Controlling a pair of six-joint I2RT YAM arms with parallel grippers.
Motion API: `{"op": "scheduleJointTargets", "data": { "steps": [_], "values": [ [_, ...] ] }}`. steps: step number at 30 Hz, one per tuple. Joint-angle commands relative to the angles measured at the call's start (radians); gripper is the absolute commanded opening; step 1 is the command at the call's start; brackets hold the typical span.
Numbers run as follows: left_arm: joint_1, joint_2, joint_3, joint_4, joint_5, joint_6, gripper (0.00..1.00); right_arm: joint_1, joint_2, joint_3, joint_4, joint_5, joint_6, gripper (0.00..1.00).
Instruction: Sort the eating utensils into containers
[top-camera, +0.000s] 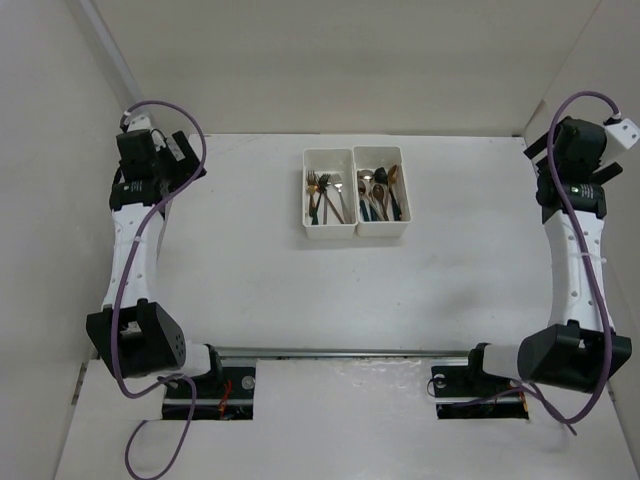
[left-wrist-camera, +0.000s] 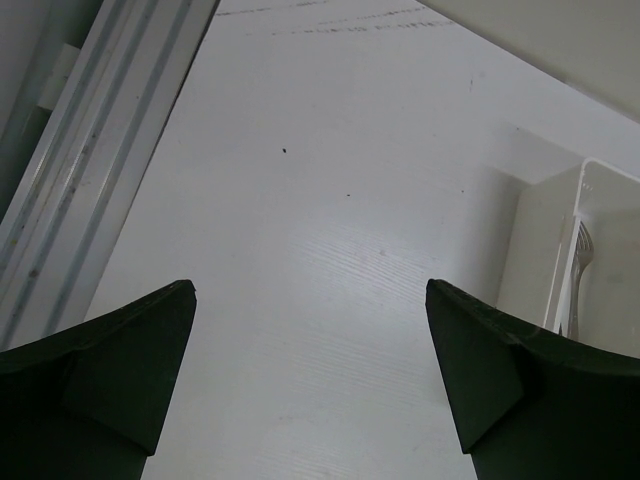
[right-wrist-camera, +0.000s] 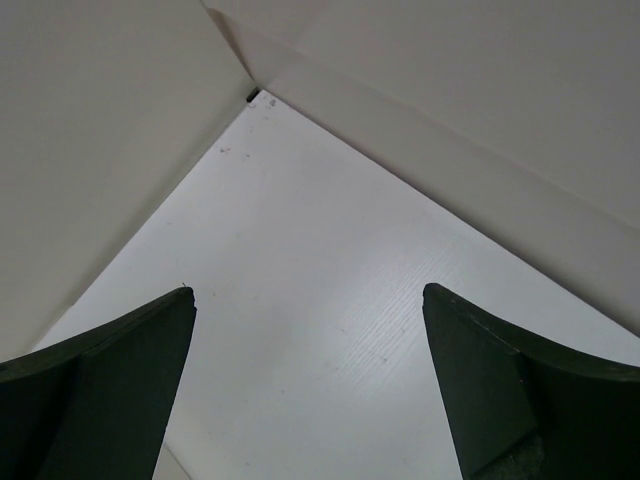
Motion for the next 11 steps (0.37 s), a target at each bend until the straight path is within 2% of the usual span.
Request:
{"op": "scheduleJointTargets", "data": {
  "steps": [1, 11],
  "values": [
    [0.004, -0.057, -0.011, 0.039, -0.008, 0.014, 0.99, 0.005, -0.038, 0.011, 0.077, -0.017, 0.013, 1.0],
    [0.004, -0.057, -0.03, 0.039, 0.001, 0.014, 0.99, 0.005, -0.047, -0.007, 0.117, -0.03, 0.033, 1.0]
  ]
}}
